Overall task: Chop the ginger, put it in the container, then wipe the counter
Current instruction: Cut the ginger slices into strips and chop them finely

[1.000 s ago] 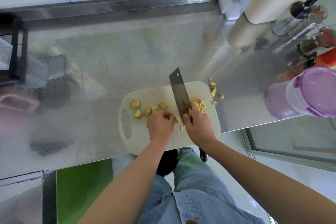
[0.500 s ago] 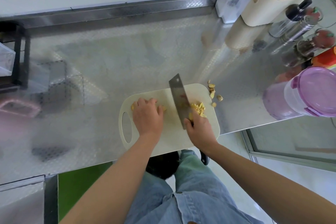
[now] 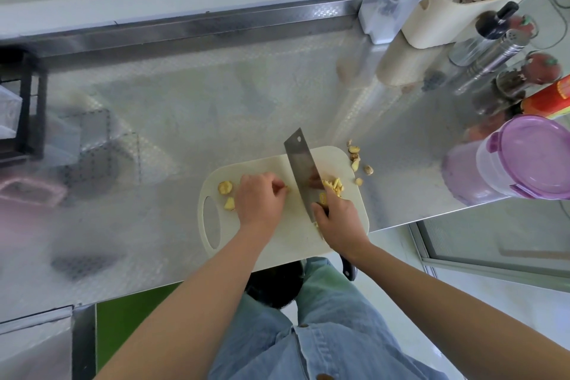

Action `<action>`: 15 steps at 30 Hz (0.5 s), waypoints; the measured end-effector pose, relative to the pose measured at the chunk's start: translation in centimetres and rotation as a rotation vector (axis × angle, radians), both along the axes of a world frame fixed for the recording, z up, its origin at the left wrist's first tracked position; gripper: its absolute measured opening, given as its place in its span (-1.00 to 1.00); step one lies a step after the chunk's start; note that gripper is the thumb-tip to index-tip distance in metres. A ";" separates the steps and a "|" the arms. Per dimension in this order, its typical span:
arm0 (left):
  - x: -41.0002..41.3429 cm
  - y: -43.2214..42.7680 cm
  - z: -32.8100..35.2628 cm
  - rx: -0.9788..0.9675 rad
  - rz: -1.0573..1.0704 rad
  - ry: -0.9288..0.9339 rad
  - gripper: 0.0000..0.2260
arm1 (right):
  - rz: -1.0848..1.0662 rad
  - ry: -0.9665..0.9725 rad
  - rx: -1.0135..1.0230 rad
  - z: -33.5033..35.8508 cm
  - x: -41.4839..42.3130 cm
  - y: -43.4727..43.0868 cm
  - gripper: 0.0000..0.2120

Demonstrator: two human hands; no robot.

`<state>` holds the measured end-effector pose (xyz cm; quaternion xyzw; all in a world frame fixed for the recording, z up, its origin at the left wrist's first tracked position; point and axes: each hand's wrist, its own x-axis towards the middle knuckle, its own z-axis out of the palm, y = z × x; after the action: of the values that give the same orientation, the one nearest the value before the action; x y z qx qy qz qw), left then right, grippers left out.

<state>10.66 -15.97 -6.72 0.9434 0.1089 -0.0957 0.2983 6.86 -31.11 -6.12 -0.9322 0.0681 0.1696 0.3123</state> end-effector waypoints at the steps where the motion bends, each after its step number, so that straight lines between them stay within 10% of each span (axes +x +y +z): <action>1: -0.1 -0.5 0.2 -0.040 0.010 0.043 -0.92 | 0.004 -0.001 -0.010 0.1 0.0 -0.1 -0.66; 6: -1.8 -1.5 0.2 -0.110 0.100 0.320 -0.90 | 0.112 0.028 -0.075 0.6 -0.7 -0.3 -0.75; 15: -3.3 -1.9 0.0 -0.145 0.263 0.296 -0.94 | 0.159 -0.014 -0.107 1.7 -1.5 -0.2 -0.79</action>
<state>7.38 -17.90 -6.76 0.8727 0.2666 -0.2012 0.3561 5.39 -31.33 -4.40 -0.9512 0.0004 0.1835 0.2482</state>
